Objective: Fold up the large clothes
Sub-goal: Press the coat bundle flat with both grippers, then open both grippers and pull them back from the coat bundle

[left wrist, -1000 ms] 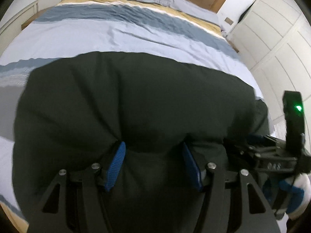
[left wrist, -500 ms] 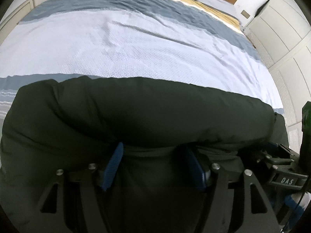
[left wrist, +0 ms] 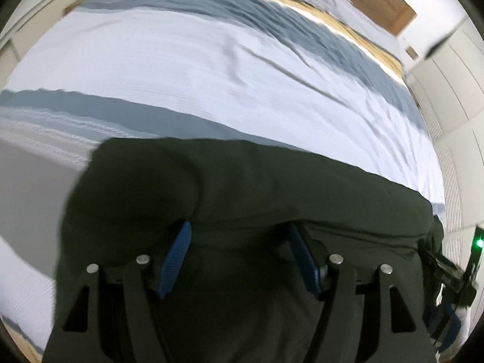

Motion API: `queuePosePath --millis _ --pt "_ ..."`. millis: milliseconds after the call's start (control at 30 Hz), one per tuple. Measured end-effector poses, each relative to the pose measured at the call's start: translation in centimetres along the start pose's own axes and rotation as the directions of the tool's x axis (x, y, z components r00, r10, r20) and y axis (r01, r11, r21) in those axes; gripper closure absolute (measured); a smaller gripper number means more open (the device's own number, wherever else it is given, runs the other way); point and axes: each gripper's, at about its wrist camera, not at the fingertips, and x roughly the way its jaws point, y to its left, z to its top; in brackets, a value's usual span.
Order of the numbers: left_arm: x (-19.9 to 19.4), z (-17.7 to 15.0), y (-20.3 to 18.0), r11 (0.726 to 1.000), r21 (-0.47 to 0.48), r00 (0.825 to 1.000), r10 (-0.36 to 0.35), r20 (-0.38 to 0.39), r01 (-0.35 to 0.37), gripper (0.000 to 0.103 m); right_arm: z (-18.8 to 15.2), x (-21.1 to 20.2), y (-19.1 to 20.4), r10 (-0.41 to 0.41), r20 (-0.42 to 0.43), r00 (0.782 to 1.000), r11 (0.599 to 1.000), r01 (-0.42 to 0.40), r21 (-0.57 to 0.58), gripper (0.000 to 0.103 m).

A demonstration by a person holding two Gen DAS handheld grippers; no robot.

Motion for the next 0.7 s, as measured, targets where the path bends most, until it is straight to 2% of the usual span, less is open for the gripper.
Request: queuePosePath --millis 133,300,367,467,533,633,700 --pt "-2.6 -2.3 0.4 1.0 0.024 0.999 -0.007 0.043 0.006 0.038 -2.1 -2.8 -1.8 0.03 0.038 0.999 1.0 -0.03 0.001 0.001" --pt "-5.5 -7.2 -0.6 0.996 0.047 0.99 -0.079 0.117 0.074 0.038 -6.2 -6.9 1.0 0.1 0.111 0.989 0.991 -0.089 -0.095 0.001" --pt "-5.6 -9.0 -1.4 0.995 0.065 0.987 -0.084 0.135 0.076 0.037 -8.3 -8.5 1.9 0.131 0.13 0.983 0.986 -0.115 -0.124 0.001" --pt "-4.9 -10.9 -1.4 0.997 0.069 0.992 -0.048 0.116 0.04 0.037 -10.4 -8.1 3.1 0.182 0.106 0.978 0.975 -0.165 -0.149 0.001" --pt "-5.3 -11.9 -1.0 0.998 0.051 0.99 -0.046 0.137 0.039 0.037 -10.9 -6.6 3.0 0.175 0.084 0.981 0.976 -0.162 -0.147 0.001" --pt "-6.5 -13.6 -1.2 0.998 0.056 0.984 -0.046 0.172 0.037 0.037 -12.3 -5.8 1.2 0.181 0.07 0.981 0.981 -0.175 -0.082 0.001" --pt "-7.4 -15.2 -1.4 0.998 0.063 0.982 -0.041 0.185 0.03 0.036 -13.1 -5.8 0.5 0.154 0.075 0.985 0.986 -0.15 -0.068 0.001"
